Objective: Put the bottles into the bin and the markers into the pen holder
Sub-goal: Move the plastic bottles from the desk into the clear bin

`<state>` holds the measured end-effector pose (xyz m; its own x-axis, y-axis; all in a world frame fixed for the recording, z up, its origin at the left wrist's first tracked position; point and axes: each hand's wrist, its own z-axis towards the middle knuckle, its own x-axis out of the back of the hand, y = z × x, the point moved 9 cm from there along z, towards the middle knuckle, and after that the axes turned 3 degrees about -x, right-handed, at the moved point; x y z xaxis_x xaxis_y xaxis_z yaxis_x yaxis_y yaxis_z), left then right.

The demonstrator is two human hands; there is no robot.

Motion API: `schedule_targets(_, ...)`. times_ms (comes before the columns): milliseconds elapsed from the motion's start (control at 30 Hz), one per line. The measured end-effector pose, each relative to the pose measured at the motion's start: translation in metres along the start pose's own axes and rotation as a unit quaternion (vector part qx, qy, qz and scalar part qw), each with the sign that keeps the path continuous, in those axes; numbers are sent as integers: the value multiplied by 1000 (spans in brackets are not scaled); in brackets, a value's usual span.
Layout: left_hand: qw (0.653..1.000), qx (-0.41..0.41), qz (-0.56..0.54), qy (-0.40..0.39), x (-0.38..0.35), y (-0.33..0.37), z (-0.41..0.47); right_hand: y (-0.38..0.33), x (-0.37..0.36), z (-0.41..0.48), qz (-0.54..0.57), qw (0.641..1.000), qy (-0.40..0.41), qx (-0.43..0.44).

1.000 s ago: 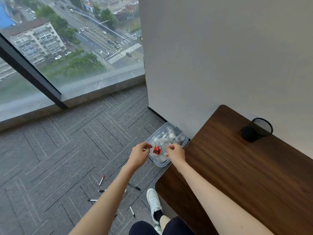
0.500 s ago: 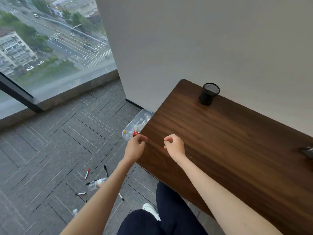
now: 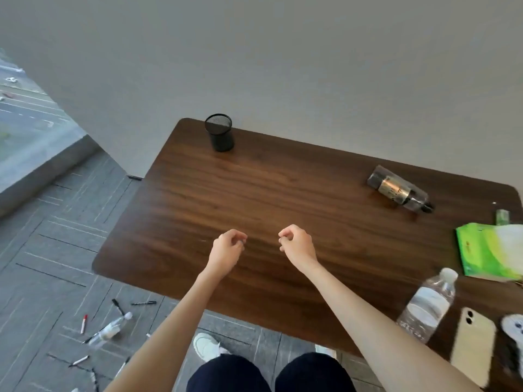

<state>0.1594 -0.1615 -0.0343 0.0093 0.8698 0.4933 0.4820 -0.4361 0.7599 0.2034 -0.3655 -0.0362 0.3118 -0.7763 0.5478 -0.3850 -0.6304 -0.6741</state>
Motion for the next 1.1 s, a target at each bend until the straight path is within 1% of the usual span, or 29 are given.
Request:
schedule_targets(167, 999, -2, 12, -43, -116, 52, -13, 91, 108, -3, -10, 999, 33, -30)
schedule_targets(367, 996, -26, 23, -83, -200, 95, -36, 160, 184, -27, -2, 995, 77, -55)
schedule_targets(400, 995, -28, 29, -92, -210, 99, -39, 168, 194, -32, 0, 993, 99, -57)
schedule_targets(467, 993, -33, 43, -109, -227, 102, -45, 182, 217, -44, -10, 983, 172, -56)
schedule_targets(533, 990, -40, 55, -125, -237, 104, -49, 197, 234, -57, -61, 964, 248, -67)
schedule_targets(567, 988, -42, 64, -133, -241, 103, -50, 207, 238, -62, -84, 956, 266, -89)
schedule_targets(600, 987, -45, 71, -138, -243, 103, -51, 216, 239, -66, -98, 951, 269, -115)
schedule_targets(700, 985, -46, 79, -143, -243, 97, -57, 236, 230, -73, -146, 947, 235, -165)
schedule_targets(767, 983, -48, 93, -154, -243, 92, -60, 245, 227, -81, -145, 939, 240, -199)
schedule_targets(833, 980, -49, 105, -164, -243, 85, -62, 257, 225, -88, -103, 932, 249, -241)
schedule_targets(933, 976, -53, 120, -177, -245, 83, -62, 277, 218, -92, -7, 928, 232, -292)
schedule_targets(1000, 973, -60, 124, -183, -250, 86, -59, 283, 209, -90, 41, 931, 217, -290)
schedule_targets(1033, 972, -65, 124, -186, -253, 89, -58, 283, 207, -89, 43, 934, 212, -283)
schedule_targets(1100, 973, -70, 120, -184, -258, 95, -54, 281, 206, -85, 12, 941, 206, -269)
